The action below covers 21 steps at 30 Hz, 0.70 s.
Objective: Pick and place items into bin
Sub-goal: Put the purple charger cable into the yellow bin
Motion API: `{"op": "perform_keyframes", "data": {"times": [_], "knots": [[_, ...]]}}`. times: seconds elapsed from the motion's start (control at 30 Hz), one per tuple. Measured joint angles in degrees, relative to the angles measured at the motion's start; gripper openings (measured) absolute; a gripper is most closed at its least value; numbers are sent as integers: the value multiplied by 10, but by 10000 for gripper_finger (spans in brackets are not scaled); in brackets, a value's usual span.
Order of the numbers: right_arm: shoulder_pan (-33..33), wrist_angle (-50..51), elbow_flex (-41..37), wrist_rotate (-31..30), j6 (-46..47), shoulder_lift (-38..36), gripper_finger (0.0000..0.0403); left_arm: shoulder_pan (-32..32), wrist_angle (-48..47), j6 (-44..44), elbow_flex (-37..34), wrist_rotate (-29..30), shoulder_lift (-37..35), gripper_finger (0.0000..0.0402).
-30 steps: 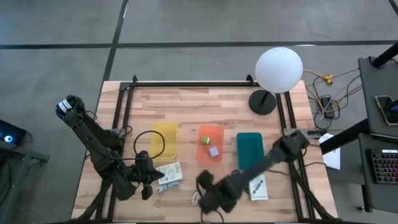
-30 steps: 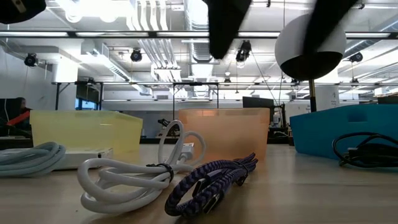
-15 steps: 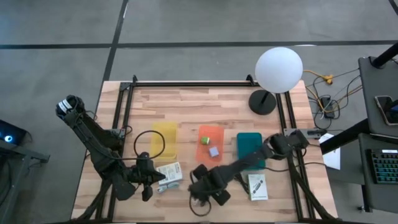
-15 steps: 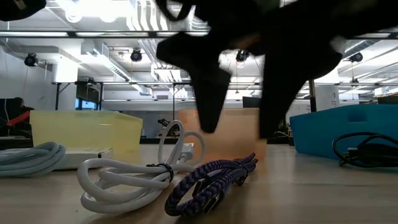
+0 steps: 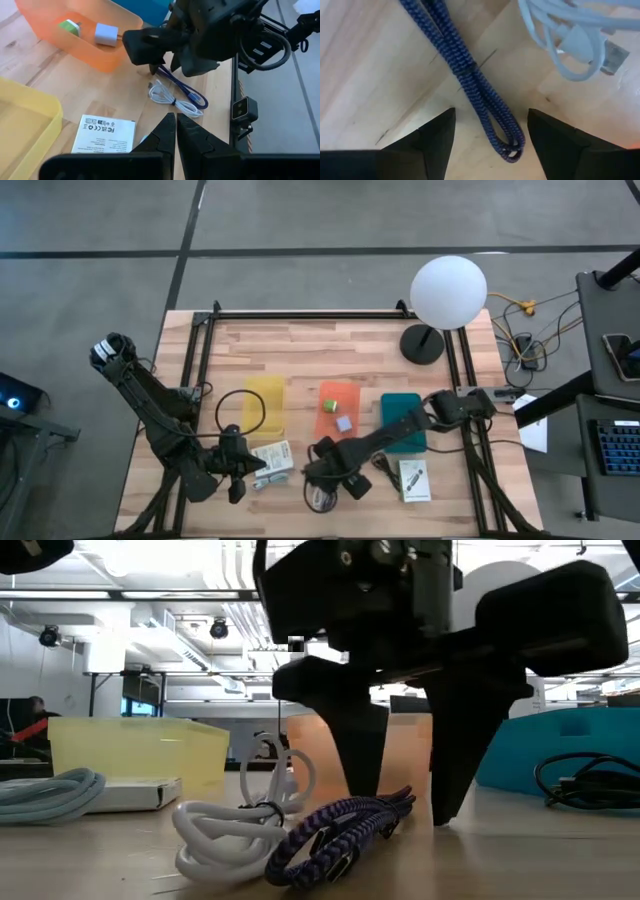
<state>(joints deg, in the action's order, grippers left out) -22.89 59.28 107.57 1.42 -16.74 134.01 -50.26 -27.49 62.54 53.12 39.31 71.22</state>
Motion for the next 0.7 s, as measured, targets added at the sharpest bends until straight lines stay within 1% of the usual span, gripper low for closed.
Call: {"op": "perform_keyframes", "data": {"times": [0.17, 0.33, 0.47, 0.6, 0.7], "knots": [[-8, -2, -9, -28, 0, -2, 222, 0, 0, 0, -1, 0, 0, 0], [-16, -12, 10, -31, 1, 0, 204, 0, 0, 0, -1, 0, 0, 0], [-24, -28, 24, -23, 7, 1, 201, 0, 0, 0, -1, 0, 0, 0], [-28, -44, 14, -1, 18, 1, 201, 0, 0, 1, -1, 0, 0, 0], [-31, -47, 13, -1, 17, 7, 201, 0, 0, 1, -1, 0, 0, 0]]}}
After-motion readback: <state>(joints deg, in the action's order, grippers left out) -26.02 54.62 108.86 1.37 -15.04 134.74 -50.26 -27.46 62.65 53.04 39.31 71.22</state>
